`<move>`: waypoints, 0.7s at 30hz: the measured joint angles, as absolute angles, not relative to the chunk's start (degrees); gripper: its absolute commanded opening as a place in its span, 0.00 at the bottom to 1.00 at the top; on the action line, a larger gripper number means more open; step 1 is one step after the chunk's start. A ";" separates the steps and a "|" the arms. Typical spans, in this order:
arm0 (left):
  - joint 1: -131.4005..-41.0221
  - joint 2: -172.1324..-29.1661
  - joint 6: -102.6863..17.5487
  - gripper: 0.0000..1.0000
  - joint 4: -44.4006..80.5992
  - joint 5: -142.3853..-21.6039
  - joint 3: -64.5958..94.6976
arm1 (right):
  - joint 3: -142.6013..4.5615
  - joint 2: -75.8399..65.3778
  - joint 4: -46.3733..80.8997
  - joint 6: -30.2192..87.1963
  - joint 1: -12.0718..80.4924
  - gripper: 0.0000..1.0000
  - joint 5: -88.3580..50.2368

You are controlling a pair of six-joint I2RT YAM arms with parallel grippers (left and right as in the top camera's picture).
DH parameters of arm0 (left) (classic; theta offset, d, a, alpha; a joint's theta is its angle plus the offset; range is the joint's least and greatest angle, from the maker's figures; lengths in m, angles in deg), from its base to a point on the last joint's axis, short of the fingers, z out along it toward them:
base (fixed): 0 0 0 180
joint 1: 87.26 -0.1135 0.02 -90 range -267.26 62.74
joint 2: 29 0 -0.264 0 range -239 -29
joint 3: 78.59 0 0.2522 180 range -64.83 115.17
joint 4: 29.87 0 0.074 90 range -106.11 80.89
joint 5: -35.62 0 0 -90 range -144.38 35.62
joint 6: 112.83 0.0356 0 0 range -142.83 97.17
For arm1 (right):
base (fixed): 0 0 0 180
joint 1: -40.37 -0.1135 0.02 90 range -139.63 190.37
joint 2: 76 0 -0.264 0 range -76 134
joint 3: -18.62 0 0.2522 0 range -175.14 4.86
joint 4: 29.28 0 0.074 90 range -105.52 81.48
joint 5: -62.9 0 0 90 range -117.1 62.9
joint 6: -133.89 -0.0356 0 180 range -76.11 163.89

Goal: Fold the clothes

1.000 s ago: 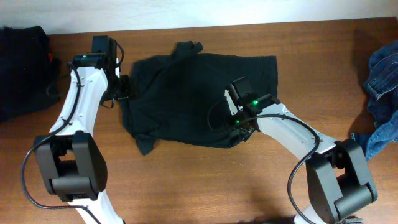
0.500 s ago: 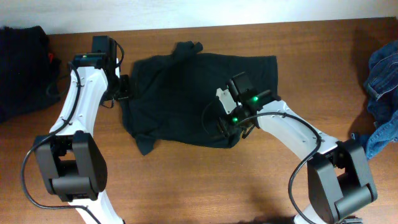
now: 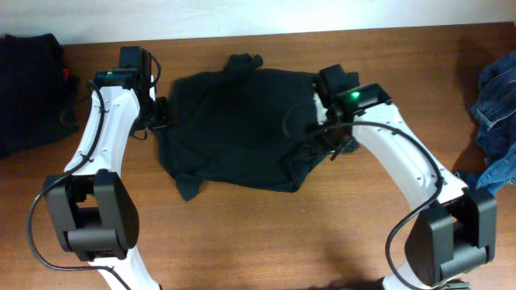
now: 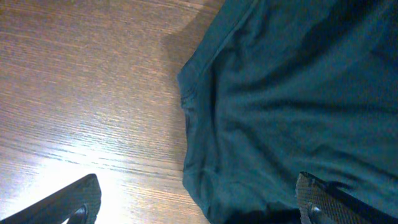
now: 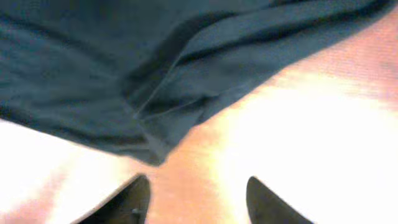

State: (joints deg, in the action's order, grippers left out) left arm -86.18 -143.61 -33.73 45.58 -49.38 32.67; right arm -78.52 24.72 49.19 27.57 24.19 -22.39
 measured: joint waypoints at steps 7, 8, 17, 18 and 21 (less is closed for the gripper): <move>-86.18 -143.61 -33.73 0.99 45.58 -49.38 32.67 | -71.85 24.77 39.44 19.90 24.95 0.18 -13.89; -86.18 -143.61 -33.73 0.99 45.58 -49.38 32.67 | -71.02 24.79 37.71 18.70 24.45 0.18 -13.26; -86.18 -143.61 -33.73 1.00 45.58 -49.38 32.67 | -68.16 24.83 31.85 8.62 20.54 0.25 -14.63; -86.18 -143.61 -33.75 0.99 45.58 -49.38 32.67 | -67.81 24.83 31.57 7.66 20.36 0.26 -15.18; -86.18 -143.61 -33.73 1.00 45.58 -49.38 32.67 | -66.56 24.86 30.21 5.58 20.28 0.27 -16.12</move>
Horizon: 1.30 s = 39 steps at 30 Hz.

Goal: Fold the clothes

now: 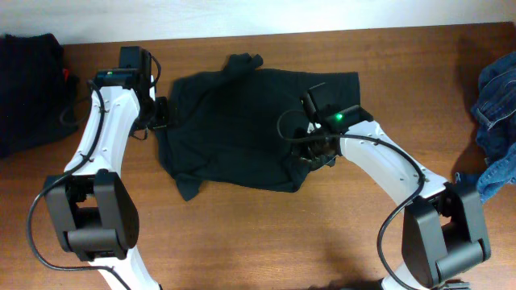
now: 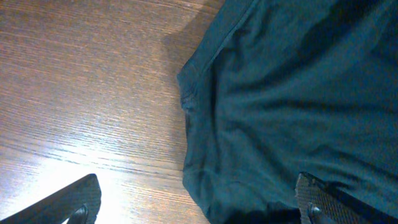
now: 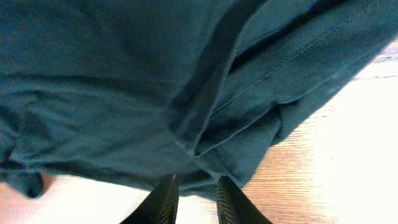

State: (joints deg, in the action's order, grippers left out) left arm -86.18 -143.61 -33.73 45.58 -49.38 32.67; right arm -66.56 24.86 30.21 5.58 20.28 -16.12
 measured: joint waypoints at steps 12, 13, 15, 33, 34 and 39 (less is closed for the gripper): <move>-86.18 -143.61 -33.75 0.99 45.58 -49.38 32.67 | -62.19 24.90 24.18 1.50 20.04 0.28 -17.32; -86.18 -143.61 -33.73 0.99 45.58 -49.38 32.67 | -62.19 24.92 23.70 1.30 19.86 0.29 -17.45; -86.18 -143.61 -33.73 0.99 45.58 -49.38 32.67 | -62.19 25.01 22.50 0.86 19.38 0.30 -17.63; -86.18 -143.61 -33.75 0.99 45.58 -49.38 32.67 | -62.19 29.71 19.96 -4.36 18.51 0.32 -18.07; -86.18 -143.61 -33.73 0.99 45.58 -49.38 32.67 | -62.19 29.71 19.85 -4.36 18.51 0.32 -18.07; -86.18 -143.61 -33.75 1.00 45.58 -49.38 32.67 | -62.17 29.71 18.63 -4.84 18.51 0.34 -18.07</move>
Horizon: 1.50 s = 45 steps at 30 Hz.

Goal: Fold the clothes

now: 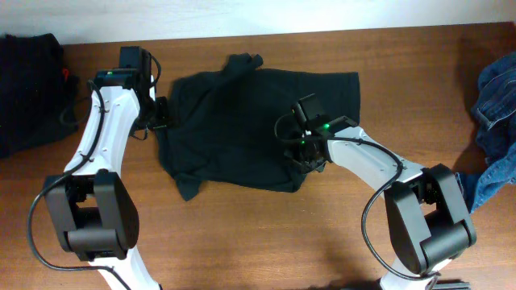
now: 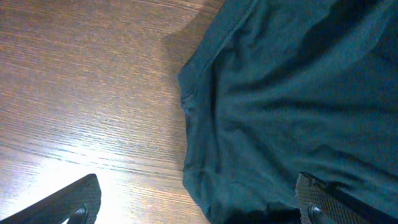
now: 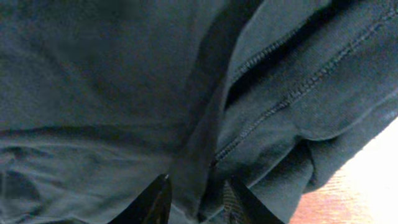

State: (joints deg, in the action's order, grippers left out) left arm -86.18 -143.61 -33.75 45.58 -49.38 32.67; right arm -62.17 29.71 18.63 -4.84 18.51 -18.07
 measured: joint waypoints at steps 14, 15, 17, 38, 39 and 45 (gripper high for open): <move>-86.18 -143.61 -33.75 1.00 45.58 -49.38 32.67 | -62.12 29.71 17.32 -7.82 18.51 0.33 -18.04; -86.18 -143.61 -33.75 0.99 45.58 -49.38 32.67 | -62.12 29.71 17.25 -8.01 18.51 0.33 -18.04; -86.18 -143.61 -33.75 1.00 45.58 -49.38 32.67 | -62.12 29.71 17.19 -8.38 18.51 0.33 -18.04; -86.18 -143.61 -33.73 0.99 45.58 -49.41 32.67 | -60.79 29.71 15.88 -10.18 18.51 0.20 -18.04; -86.18 -143.61 -33.73 0.99 45.58 -49.38 32.67 | -60.79 29.71 15.85 -10.20 18.51 0.20 -18.07; -86.18 -143.61 -33.73 0.99 45.58 -49.38 32.67 | -60.79 29.71 15.85 -10.35 18.51 0.26 -18.04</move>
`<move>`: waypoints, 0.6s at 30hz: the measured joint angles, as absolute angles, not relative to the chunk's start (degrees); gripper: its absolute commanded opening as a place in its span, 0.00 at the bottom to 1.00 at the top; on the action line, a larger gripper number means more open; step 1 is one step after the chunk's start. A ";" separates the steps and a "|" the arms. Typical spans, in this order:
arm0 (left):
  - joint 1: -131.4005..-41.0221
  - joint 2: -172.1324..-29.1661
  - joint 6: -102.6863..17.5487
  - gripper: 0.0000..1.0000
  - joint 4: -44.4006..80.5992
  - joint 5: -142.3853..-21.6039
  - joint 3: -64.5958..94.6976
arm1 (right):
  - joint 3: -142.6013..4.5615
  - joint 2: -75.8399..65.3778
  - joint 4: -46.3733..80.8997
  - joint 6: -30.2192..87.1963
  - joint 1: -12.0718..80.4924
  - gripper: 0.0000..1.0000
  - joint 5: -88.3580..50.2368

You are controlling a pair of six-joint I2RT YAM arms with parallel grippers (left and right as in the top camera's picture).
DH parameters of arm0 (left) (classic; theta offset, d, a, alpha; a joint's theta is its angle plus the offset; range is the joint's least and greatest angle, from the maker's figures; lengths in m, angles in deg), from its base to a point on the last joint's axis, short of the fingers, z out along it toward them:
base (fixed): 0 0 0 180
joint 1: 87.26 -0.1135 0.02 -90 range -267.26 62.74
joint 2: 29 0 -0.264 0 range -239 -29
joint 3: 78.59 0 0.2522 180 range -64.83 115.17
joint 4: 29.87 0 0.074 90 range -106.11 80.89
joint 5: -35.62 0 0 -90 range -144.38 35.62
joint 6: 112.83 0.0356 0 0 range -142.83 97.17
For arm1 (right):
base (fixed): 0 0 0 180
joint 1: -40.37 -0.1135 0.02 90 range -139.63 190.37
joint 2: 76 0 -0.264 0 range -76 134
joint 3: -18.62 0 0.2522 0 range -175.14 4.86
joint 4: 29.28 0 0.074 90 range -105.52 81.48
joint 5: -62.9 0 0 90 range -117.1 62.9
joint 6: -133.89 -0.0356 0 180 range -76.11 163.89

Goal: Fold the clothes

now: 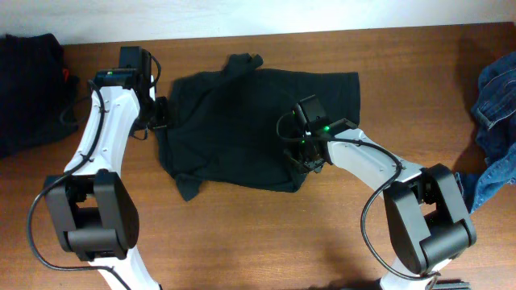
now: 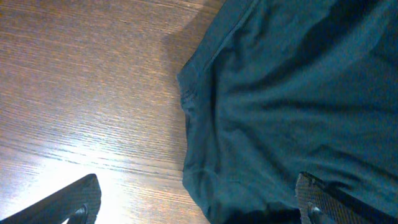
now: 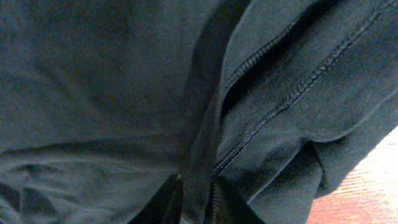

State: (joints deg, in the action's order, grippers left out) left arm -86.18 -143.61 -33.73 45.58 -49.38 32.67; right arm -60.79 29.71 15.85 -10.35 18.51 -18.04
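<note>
A dark teal shirt (image 1: 242, 121) lies spread and crumpled on the wooden table (image 1: 242, 234). My left gripper (image 1: 160, 115) hovers at the shirt's left edge. In the left wrist view it stands wide open (image 2: 198, 208), one finger over bare wood, the other over the cloth (image 2: 280, 93). My right gripper (image 1: 310, 161) is down on the shirt's lower right part. In the right wrist view it is shut (image 3: 198, 202) on a raised ridge of fabric (image 3: 202, 149) beside a stitched hem (image 3: 292, 99).
A pile of black clothing (image 1: 28, 89) sits at the table's far left. Blue denim (image 1: 496, 105) lies at the right edge. Bare wood runs along the front of the table below the shirt.
My right gripper's fingers, then apart on either side of the fabric ridge, are now pinched together on it. The left gripper and the shirt's outline are unchanged.
My right gripper was open over the shirt's upper right edge, covering that corner. Then it stood over the lower right part with its fingers closer together, then low astride a raised ridge, and now shut on it. The left gripper stayed open throughout.
</note>
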 measured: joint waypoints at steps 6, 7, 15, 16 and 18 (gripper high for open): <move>-86.18 -143.61 -33.73 0.99 45.58 -49.38 32.67 | -60.79 29.71 15.63 -10.31 18.51 0.21 -18.04; -86.18 -143.61 -33.75 0.99 45.58 -49.38 32.67 | -60.79 29.71 15.55 -10.22 18.51 0.17 -18.04; -86.18 -143.61 -33.73 1.00 45.58 -49.38 32.67 | -60.68 29.71 15.24 -10.33 18.51 0.04 -18.04; -86.18 -143.61 -33.73 0.99 45.58 -49.38 32.67 | -60.68 29.71 15.29 -10.29 18.51 0.04 -18.04; -86.18 -143.61 -33.75 0.99 45.58 -49.38 32.67 | -60.68 29.71 15.39 -9.80 18.51 0.04 -18.04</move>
